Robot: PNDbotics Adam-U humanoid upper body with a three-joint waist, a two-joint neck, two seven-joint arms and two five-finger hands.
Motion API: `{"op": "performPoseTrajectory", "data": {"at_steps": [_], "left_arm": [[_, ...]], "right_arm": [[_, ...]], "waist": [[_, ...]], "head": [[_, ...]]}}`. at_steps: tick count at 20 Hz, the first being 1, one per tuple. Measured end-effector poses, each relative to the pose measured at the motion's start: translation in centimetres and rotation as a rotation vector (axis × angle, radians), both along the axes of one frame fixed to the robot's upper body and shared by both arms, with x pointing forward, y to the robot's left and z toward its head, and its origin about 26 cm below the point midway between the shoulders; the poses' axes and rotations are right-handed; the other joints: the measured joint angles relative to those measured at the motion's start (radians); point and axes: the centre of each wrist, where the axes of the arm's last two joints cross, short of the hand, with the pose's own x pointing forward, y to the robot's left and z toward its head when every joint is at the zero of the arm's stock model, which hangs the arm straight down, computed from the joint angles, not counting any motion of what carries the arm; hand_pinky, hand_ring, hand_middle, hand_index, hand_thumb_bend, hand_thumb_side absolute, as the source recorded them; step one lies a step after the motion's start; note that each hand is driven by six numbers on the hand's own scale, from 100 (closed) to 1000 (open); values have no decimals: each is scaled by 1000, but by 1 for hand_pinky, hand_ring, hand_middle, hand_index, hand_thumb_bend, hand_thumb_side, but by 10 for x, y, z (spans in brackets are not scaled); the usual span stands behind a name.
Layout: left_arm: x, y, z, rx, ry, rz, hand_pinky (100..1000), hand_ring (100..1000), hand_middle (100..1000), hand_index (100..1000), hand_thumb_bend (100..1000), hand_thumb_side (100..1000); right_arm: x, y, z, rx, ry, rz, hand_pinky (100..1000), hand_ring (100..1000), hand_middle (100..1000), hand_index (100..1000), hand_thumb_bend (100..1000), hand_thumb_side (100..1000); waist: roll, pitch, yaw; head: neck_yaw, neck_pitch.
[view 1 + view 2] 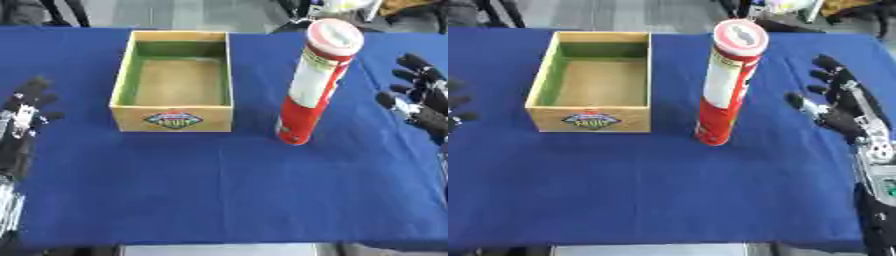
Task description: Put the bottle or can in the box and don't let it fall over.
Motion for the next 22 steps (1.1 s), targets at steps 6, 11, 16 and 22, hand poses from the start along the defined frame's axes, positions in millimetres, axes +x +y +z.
{"op": "performPoseTrajectory", "data": {"at_steps": [6,11,16,22], "left_arm": [[0,0,0,0,1,-1,765,894,892,942,419,788],[0,0,0,2,2,-4,766,895,892,943,414,790],[0,0,0,3,2,-8,767,895,892,943,410,792],[0,0,0,4,3,-12,768,896,893,943,406,794]], "right_arm": [[0,0,0,-3,1,7,863,953,949,978,698,371],[0,2,-1,-11,8,24,863,958,960,981,703,355],[2,4,-7,-22,41,51,865,965,965,983,720,353],[10,11,-11,-32,64,88,876,988,978,989,758,359]], "waist": [[0,0,-1],[1,0,-1],[2,0,-2],[2,0,0]], "head": [[0,0],[0,0],[0,0],[-1,3]]}}
